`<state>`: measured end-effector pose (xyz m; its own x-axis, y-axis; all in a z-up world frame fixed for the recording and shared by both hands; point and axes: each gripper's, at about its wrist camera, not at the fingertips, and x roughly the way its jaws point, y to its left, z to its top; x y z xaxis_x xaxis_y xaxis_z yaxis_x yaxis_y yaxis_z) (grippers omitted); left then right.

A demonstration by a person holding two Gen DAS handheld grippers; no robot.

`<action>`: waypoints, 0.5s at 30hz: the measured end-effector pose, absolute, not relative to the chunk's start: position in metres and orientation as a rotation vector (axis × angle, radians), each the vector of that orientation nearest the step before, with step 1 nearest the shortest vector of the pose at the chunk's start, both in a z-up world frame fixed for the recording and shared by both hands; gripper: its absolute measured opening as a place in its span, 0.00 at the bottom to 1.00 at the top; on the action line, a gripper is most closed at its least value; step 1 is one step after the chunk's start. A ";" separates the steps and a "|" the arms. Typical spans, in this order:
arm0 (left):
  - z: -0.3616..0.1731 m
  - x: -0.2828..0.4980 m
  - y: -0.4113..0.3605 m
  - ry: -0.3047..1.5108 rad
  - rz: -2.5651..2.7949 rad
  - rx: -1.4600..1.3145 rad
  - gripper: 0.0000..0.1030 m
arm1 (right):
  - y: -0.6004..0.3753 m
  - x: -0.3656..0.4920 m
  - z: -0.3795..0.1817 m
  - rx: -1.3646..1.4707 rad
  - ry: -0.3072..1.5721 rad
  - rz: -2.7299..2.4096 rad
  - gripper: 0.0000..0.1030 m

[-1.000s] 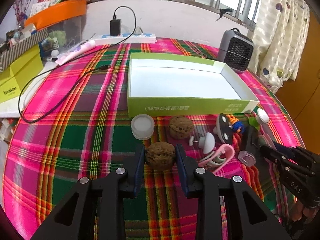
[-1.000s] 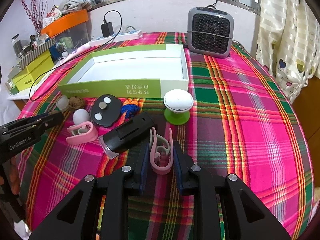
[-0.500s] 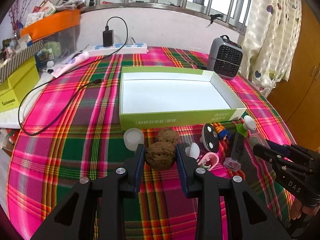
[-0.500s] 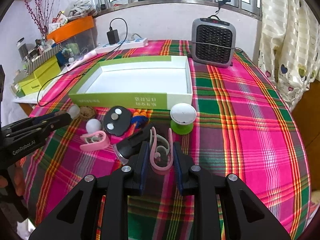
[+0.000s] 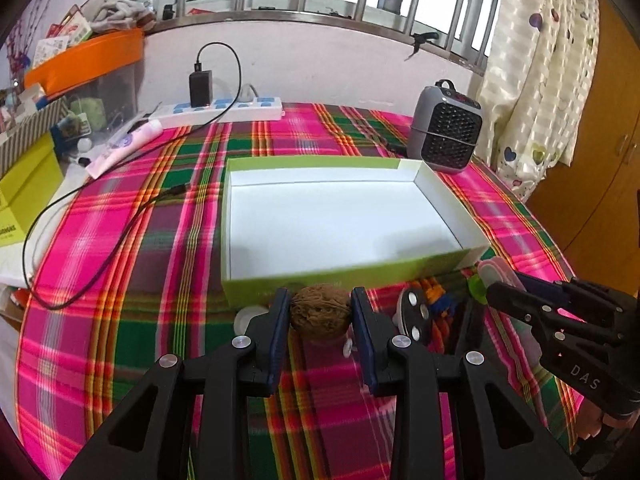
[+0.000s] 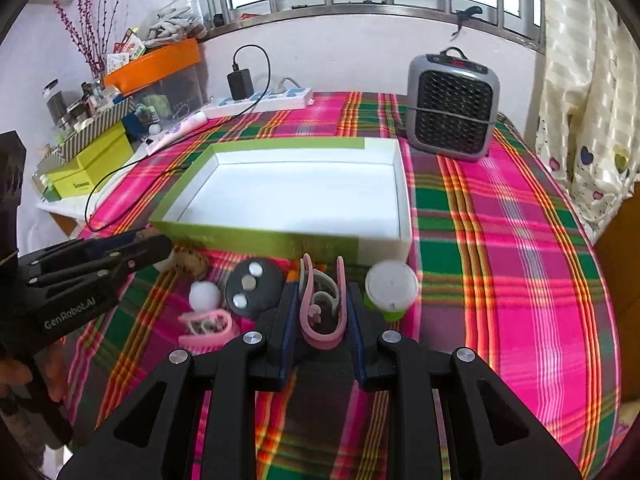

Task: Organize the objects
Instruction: 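Carry the walnut in the left tool and pink clip in the right tool over the box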

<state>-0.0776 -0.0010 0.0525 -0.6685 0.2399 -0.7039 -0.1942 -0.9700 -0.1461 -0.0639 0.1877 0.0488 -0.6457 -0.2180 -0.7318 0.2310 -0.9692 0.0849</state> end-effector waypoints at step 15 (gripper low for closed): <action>0.060 -0.127 -0.001 -0.084 2.679 -1.144 0.28 | 0.176 -0.121 0.056 1.193 0.034 -2.616 0.23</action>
<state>-0.1267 -0.0008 0.0598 -0.6699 0.2299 -0.7060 -0.1852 -0.9725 -0.1411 -0.1206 0.1756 0.0558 -0.6266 -0.2295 -0.7448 0.2485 -0.9646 0.0881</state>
